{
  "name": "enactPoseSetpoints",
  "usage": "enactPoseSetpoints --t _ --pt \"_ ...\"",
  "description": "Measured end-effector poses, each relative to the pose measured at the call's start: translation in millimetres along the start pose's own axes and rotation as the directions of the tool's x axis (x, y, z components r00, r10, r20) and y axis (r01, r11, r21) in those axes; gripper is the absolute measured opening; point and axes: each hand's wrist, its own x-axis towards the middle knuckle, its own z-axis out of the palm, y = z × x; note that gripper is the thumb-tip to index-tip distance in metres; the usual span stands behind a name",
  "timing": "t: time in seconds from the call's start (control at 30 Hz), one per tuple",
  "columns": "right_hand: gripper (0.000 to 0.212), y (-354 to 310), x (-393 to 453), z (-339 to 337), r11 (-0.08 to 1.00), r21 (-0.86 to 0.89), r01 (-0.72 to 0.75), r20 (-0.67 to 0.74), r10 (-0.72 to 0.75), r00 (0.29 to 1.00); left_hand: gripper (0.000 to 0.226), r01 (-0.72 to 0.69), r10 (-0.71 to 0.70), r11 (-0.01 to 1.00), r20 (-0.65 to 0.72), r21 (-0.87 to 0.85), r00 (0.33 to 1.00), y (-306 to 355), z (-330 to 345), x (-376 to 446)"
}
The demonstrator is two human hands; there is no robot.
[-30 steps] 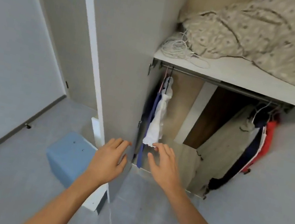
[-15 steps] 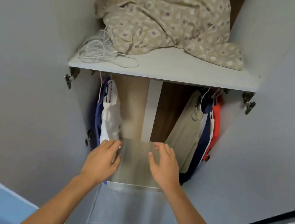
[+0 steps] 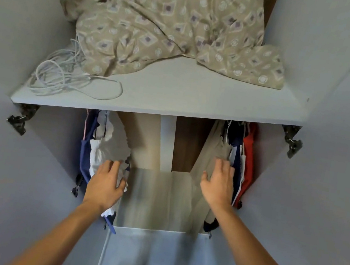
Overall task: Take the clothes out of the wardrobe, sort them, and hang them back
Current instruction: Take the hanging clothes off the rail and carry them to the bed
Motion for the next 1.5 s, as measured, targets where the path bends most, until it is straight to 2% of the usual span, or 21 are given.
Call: enactPoseSetpoints --t 0.17,0.23,0.4,0.53,0.67,0.77,0.97,1.2,1.27,1.37,1.5 --pt "0.077 13.5 40.4 18.1 0.99 -0.044 -0.137 0.065 0.139 0.988 0.068 0.117 -0.117 0.993 -0.058 -0.011 0.991 -38.5 3.7 61.3" --pt "0.077 14.8 48.0 27.8 0.978 -0.056 -0.202 0.093 0.206 0.974 0.073 0.208 -0.211 0.976 -0.053 -0.059 0.976 -56.5 10.1 81.3" --pt "0.07 13.8 68.5 39.9 0.963 -0.056 -0.264 0.076 0.268 0.96 0.061 0.293 -0.299 0.943 -0.018 -0.161 0.954 -86.0 21.9 126.6" --pt "0.072 18.5 85.1 45.5 0.932 0.016 -0.362 0.094 0.359 0.929 0.052 0.325 -0.328 0.942 -0.031 -0.083 0.944 -98.4 25.3 148.7" --pt "0.056 26.7 94.6 52.1 0.911 -0.027 -0.411 0.139 0.411 0.901 0.049 0.372 -0.375 0.923 -0.017 -0.097 0.927 -103.8 32.6 159.7" --pt "0.05 25.5 97.3 58.0 0.91 -0.033 -0.414 0.162 0.414 0.896 0.045 0.42 -0.422 0.896 0.014 -0.142 0.906 -104.0 34.0 163.8" --pt "0.043 18.7 99.1 65.1 0.913 0.004 -0.407 0.179 0.4 0.899 0.02 0.5 -0.483 0.84 0.127 -0.21 0.866 -102.5 35.6 166.7" --pt "0.022 -10.8 97.9 80.1 0.907 -0.062 -0.416 0.307 0.414 0.857 0.012 0.392 -0.345 0.87 0.201 -0.298 0.917 -70.1 47.6 158.5" --pt "0.025 -25.9 92.0 88.4 0.903 -0.004 -0.429 0.311 0.409 0.858 0.015 0.342 -0.277 0.888 0.234 -0.308 0.932 -56.4 56.2 152.0" --pt "0.039 -46.1 82.4 98.9 0.937 0.022 -0.348 0.341 0.321 0.884 0.024 0.251 -0.179 0.916 0.242 -0.313 0.954 -34.8 70.6 147.1" --pt "0.034 -70.0 70.1 102.2 0.96 0.062 -0.271 0.426 0.22 0.877 0.015 0.152 -0.058 0.947 0.315 -0.283 0.947 -2.1 73.9 147.5"
